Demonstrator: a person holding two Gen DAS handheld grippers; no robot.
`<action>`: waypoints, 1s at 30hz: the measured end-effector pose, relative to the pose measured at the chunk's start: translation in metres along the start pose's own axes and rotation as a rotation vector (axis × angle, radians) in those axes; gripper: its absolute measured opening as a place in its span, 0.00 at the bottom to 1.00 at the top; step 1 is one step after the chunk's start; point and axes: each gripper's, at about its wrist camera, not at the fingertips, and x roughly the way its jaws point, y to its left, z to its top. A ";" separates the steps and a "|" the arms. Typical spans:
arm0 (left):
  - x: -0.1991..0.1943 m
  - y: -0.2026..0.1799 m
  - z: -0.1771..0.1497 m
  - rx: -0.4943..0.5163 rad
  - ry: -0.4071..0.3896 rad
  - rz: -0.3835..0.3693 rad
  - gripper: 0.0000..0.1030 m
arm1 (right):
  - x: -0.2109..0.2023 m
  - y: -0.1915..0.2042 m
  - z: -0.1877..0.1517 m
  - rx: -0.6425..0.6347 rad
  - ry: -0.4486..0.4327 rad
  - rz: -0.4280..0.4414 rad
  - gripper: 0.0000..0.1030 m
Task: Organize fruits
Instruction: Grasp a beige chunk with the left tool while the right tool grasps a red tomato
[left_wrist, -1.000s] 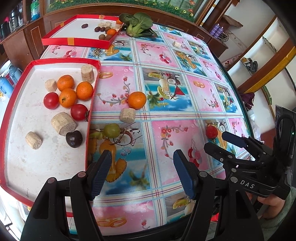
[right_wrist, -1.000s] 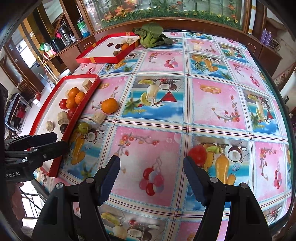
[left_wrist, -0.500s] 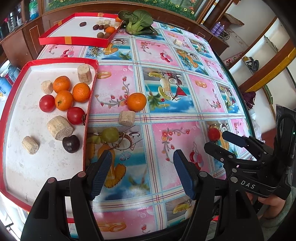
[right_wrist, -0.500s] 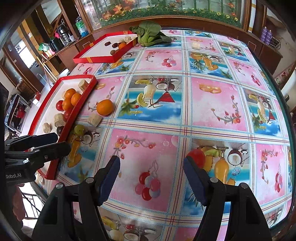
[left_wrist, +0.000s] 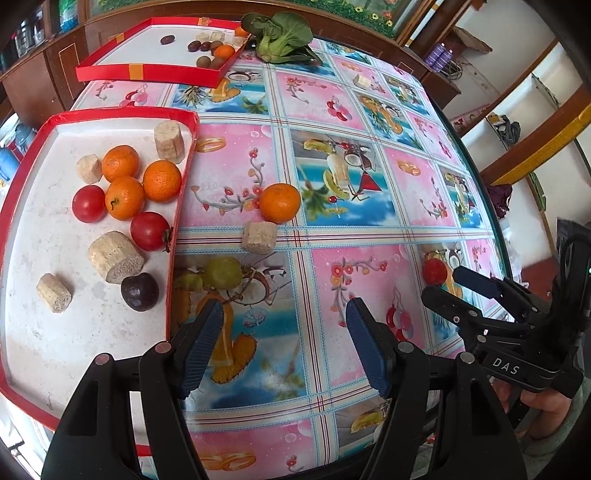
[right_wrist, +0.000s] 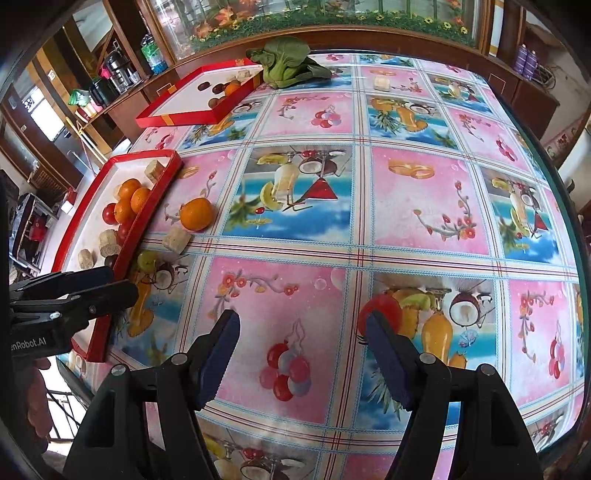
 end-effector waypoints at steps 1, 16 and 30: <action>0.000 0.003 0.001 -0.009 -0.002 -0.001 0.66 | -0.001 -0.003 -0.001 0.008 -0.001 -0.002 0.71; 0.029 -0.008 0.030 0.145 -0.012 0.085 0.61 | -0.003 -0.055 -0.022 0.166 0.008 -0.037 0.71; 0.063 -0.004 0.043 0.166 0.074 0.098 0.22 | 0.016 -0.053 -0.011 0.111 0.032 -0.039 0.60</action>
